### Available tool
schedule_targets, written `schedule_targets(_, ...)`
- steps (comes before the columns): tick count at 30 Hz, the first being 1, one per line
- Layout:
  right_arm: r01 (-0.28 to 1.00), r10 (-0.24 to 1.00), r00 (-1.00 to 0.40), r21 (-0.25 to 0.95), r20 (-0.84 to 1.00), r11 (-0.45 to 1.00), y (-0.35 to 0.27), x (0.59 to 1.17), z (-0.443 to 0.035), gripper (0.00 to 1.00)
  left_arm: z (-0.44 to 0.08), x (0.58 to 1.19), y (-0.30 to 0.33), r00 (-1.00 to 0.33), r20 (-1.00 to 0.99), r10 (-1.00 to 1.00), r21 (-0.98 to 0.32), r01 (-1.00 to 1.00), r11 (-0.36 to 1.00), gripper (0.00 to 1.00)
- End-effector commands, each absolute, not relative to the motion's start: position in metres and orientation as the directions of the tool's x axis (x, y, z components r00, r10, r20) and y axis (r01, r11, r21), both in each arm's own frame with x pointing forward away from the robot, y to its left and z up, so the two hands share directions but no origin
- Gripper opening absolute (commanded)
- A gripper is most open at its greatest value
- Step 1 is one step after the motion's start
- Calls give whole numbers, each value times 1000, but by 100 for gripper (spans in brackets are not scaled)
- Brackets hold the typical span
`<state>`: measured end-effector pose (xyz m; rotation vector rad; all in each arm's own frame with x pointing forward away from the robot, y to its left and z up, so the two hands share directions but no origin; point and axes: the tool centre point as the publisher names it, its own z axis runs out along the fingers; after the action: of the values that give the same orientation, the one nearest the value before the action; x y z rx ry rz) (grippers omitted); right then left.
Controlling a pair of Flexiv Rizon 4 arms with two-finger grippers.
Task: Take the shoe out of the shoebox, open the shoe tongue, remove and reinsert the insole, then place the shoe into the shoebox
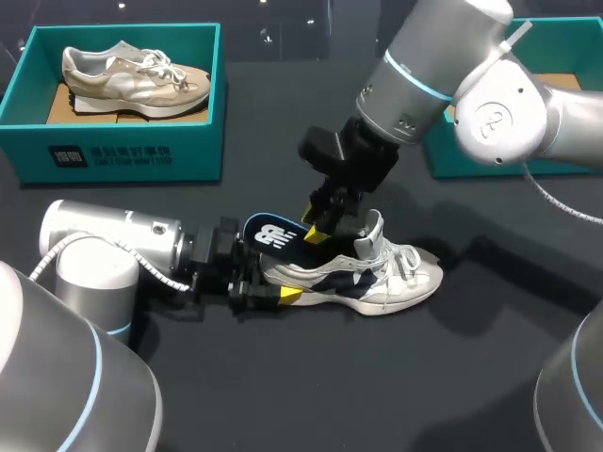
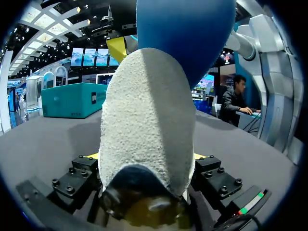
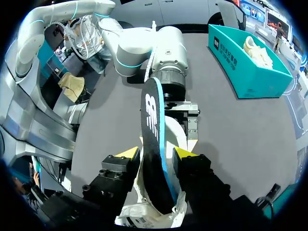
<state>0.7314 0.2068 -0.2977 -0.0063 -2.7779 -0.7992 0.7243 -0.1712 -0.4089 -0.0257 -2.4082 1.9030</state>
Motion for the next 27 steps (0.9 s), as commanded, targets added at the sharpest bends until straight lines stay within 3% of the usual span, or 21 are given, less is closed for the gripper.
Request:
schedule_targets(1, 85, -77, -957, 529, 278, 844, 214, 739, -305, 43, -409, 724, -171, -997, 46, 56, -972, -31, 231, 0)
schedule_targets(16, 155, -122, -909, 593, 400, 790, 222, 728, -318, 48, -409, 724, -171, -997, 46, 56, -972, -31, 231, 0)
schedule_targets(24, 163, -134, -895, 591, 426, 790, 226, 724, -321, 46, -409, 724, -171, -997, 46, 56, -972, -31, 231, 0)
schedule_targets(27, 160, -141, -891, 590, 432, 791, 227, 724, -321, 41, -409, 724, -171, -997, 46, 56, -972, -31, 231, 0)
